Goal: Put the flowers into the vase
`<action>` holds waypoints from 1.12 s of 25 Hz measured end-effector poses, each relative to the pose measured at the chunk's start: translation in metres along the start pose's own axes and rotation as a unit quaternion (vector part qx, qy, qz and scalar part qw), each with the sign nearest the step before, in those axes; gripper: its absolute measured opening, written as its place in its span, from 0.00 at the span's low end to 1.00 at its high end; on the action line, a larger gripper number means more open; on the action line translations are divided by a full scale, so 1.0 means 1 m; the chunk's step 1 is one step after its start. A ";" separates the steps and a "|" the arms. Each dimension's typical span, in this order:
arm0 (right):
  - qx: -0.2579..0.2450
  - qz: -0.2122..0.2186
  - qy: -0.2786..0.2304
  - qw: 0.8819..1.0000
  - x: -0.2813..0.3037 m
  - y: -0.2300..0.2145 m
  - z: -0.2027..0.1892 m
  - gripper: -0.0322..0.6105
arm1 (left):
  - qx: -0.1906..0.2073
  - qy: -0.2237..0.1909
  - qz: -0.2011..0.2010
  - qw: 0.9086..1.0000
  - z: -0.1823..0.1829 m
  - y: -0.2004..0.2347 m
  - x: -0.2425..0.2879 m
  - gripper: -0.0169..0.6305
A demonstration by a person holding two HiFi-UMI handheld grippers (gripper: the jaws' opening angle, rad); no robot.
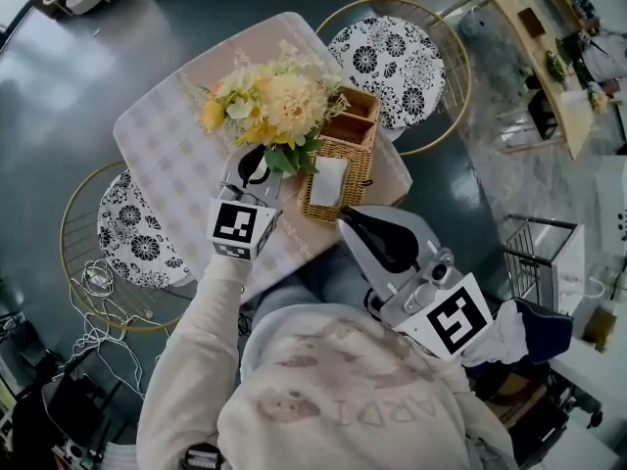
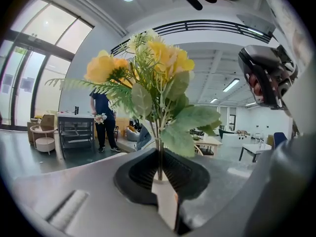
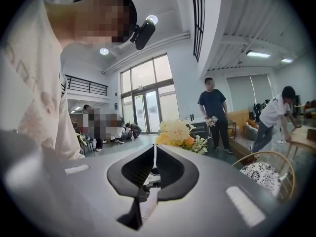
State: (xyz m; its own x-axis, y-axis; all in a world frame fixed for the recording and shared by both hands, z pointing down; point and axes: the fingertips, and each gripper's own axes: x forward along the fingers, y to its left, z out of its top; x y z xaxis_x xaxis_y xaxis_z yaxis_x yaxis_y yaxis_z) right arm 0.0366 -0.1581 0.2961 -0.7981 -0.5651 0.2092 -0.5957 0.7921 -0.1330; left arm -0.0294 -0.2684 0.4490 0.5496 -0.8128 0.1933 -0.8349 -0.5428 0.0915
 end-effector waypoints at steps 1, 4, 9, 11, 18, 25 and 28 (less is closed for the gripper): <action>0.000 -0.001 0.000 1.000 0.000 0.000 0.000 0.11 | 0.002 0.002 -0.001 1.000 -0.002 0.000 0.000 0.07; 0.004 -0.003 -0.003 1.000 0.002 0.001 0.002 0.11 | 0.012 0.006 -0.006 1.000 -0.004 -0.002 0.001 0.07; 0.003 -0.003 -0.005 1.000 0.002 0.001 0.003 0.11 | 0.028 0.020 -0.014 0.999 -0.006 -0.006 0.001 0.10; 0.006 -0.004 -0.010 1.000 0.004 0.001 0.005 0.11 | 0.029 0.028 -0.019 0.999 -0.006 -0.008 0.000 0.15; -0.003 0.002 0.000 1.000 0.004 0.004 0.001 0.11 | 0.036 0.047 -0.032 0.998 -0.009 -0.011 -0.012 0.19; -0.003 0.007 -0.005 1.000 0.006 0.010 0.002 0.11 | 0.053 0.064 -0.030 0.996 -0.012 -0.011 -0.030 0.23; -0.003 0.016 -0.013 1.000 0.008 0.017 0.005 0.11 | 0.052 0.061 -0.024 0.996 -0.011 -0.010 -0.036 0.23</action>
State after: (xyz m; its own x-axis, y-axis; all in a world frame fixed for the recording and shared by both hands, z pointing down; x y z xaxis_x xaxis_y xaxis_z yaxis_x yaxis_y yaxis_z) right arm 0.0196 -0.1508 0.2904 -0.8193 -0.5444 0.1799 -0.5687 0.8115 -0.1342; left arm -0.0416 -0.2312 0.4519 0.5760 -0.7567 0.3091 -0.7962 -0.6050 0.0026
